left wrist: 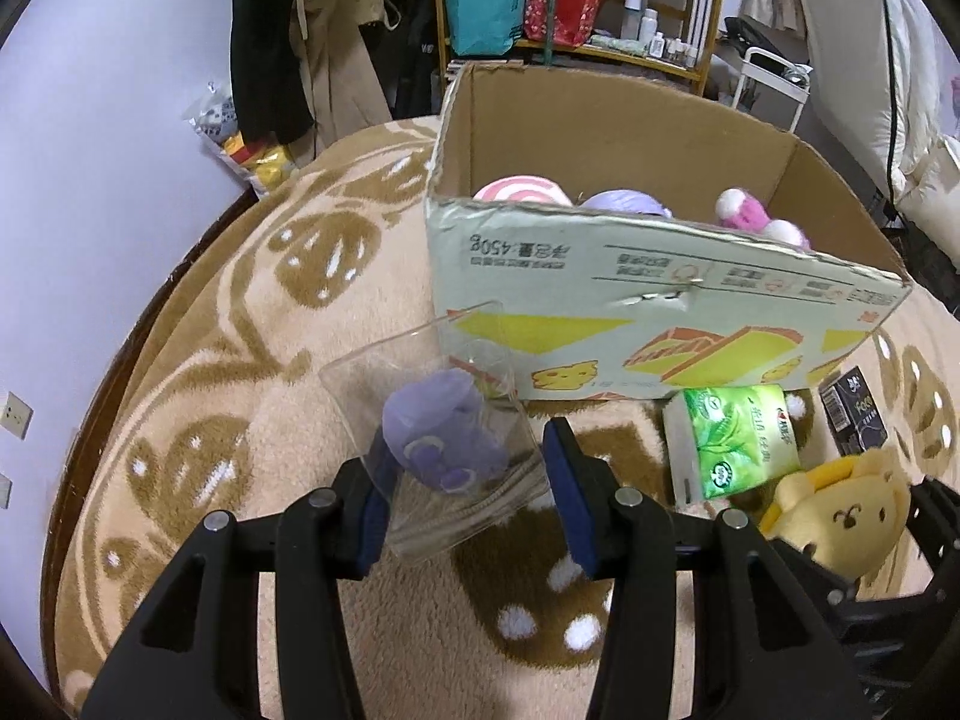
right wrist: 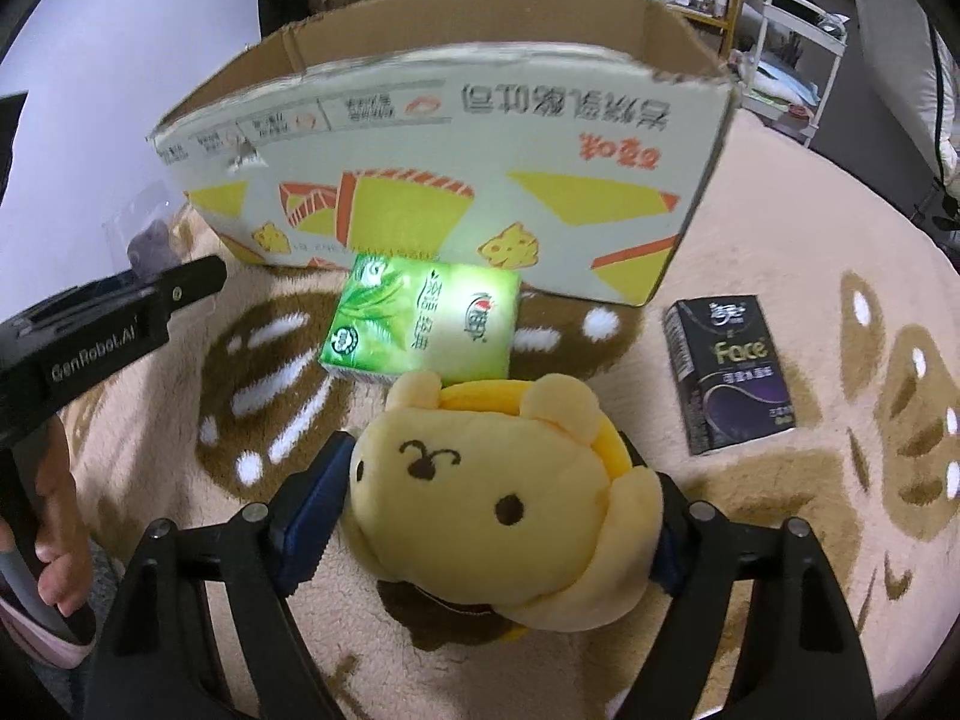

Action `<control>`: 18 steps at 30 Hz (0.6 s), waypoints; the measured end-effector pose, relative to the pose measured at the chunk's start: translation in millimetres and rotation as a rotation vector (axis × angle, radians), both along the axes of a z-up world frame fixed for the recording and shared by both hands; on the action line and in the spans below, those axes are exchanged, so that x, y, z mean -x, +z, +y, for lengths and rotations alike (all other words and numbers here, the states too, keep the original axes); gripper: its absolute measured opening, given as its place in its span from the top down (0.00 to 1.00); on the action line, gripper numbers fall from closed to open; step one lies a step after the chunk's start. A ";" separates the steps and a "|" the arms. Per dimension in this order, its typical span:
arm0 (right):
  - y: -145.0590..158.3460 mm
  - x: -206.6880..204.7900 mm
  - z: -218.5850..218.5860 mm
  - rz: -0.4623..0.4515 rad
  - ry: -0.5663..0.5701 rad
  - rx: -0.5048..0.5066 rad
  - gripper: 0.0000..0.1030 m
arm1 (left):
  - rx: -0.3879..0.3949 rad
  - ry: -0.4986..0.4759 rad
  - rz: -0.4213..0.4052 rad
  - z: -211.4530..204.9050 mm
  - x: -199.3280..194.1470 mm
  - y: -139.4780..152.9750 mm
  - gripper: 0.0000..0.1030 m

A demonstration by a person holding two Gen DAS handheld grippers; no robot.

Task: Organize soft objects
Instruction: 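Close the left tool on the purple toy bag while the right tool grasps the yellow bear, then lift the toy bag with the left tool while the right tool carries the bear, both into the box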

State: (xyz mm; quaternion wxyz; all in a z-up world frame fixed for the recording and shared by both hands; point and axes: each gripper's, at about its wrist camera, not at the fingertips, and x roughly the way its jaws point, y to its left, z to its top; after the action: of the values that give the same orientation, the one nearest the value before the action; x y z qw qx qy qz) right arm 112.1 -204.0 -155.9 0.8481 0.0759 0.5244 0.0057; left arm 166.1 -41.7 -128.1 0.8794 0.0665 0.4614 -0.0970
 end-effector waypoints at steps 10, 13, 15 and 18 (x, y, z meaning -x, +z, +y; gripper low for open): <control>30.3 26.5 -15.2 -0.081 -0.053 -0.042 0.19 | 0.030 -0.010 -0.072 2.7 18.0 23.1 0.55; 32.1 28.1 -19.3 -0.101 -0.075 -0.061 0.19 | 0.047 0.001 -0.101 6.2 22.8 32.1 0.55; 36.0 30.6 -20.7 -0.112 -0.083 -0.067 0.20 | 0.050 0.006 -0.124 7.8 25.8 38.1 0.55; 42.7 33.4 -24.7 -0.139 -0.093 -0.080 0.20 | 0.054 0.001 -0.143 7.7 30.1 47.9 0.56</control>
State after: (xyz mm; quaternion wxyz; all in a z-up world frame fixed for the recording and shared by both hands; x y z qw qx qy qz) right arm 78.7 -228.7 -113.2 0.8781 0.1335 0.4594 -0.0072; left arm 136.0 -34.0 -80.2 0.9116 0.0494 0.3947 -0.1040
